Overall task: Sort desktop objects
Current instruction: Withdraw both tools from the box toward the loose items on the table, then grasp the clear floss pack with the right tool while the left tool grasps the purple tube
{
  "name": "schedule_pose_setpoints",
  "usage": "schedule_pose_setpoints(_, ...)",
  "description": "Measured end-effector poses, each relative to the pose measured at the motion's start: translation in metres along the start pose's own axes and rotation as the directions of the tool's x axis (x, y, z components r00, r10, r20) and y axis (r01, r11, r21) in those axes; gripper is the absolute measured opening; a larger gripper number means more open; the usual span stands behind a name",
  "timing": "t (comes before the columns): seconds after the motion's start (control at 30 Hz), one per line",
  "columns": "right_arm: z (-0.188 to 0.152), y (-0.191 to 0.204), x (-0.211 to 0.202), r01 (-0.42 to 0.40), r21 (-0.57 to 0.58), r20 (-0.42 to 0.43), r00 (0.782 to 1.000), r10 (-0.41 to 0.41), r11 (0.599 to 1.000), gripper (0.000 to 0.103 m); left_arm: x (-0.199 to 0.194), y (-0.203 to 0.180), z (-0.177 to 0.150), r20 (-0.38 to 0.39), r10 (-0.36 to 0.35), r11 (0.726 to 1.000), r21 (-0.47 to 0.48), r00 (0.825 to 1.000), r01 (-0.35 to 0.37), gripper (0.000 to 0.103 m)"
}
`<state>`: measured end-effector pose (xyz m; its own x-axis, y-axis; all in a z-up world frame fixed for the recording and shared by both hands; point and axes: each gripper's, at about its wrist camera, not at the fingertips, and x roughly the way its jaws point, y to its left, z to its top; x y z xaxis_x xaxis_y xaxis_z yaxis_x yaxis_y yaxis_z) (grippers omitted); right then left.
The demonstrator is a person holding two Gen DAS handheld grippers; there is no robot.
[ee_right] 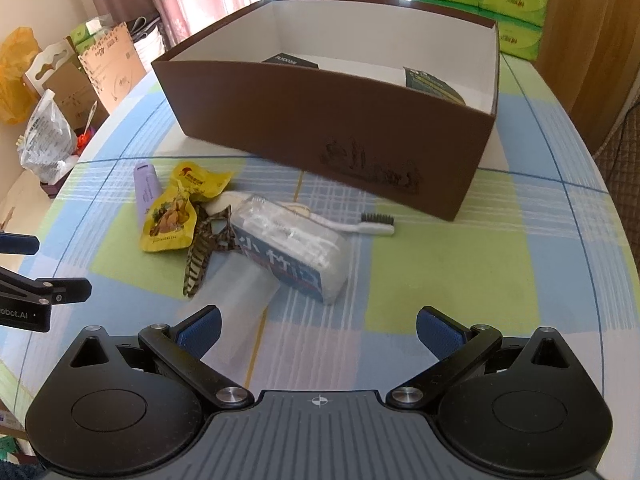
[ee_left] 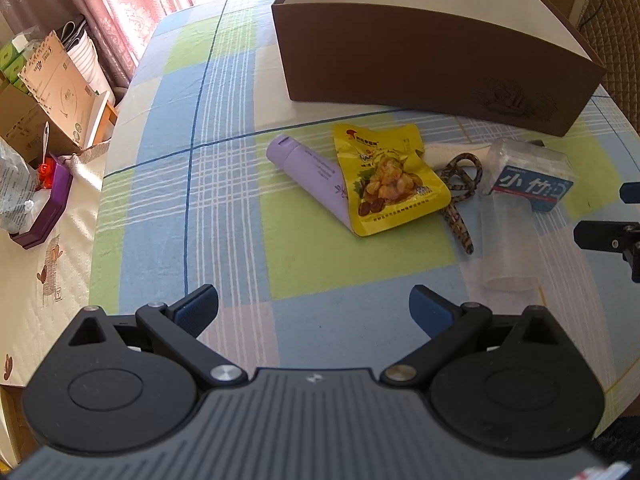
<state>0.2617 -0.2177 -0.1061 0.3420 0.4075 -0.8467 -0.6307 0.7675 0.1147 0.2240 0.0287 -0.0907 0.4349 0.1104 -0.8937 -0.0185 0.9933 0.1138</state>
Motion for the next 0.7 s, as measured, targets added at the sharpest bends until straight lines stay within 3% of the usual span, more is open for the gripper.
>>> schedule_pose_setpoints(0.3, 0.016, 0.007, 0.012, 0.011, -0.089, 0.055, 0.998, -0.006, 0.996, 0.099, 0.006, 0.01, 0.006, 0.006, -0.006, 1.0, -0.025, 1.0, 0.006, 0.1)
schedule_pose_setpoints(0.63, 0.027, 0.022, 0.038, 0.005, -0.248, 0.072, 0.997, 0.013, 0.969, 0.079, 0.011, 0.019, 0.012, 0.028, -0.02, 0.998, -0.065, 0.999, 0.022, 0.1)
schedule_pose_setpoints(0.7, 0.028, 0.024, 0.043, -0.004, -0.273, 0.064, 0.998, 0.023, 0.962, 0.069, 0.011, 0.021, 0.014, 0.035, -0.029, 0.997, -0.069, 0.999, 0.032, 0.1)
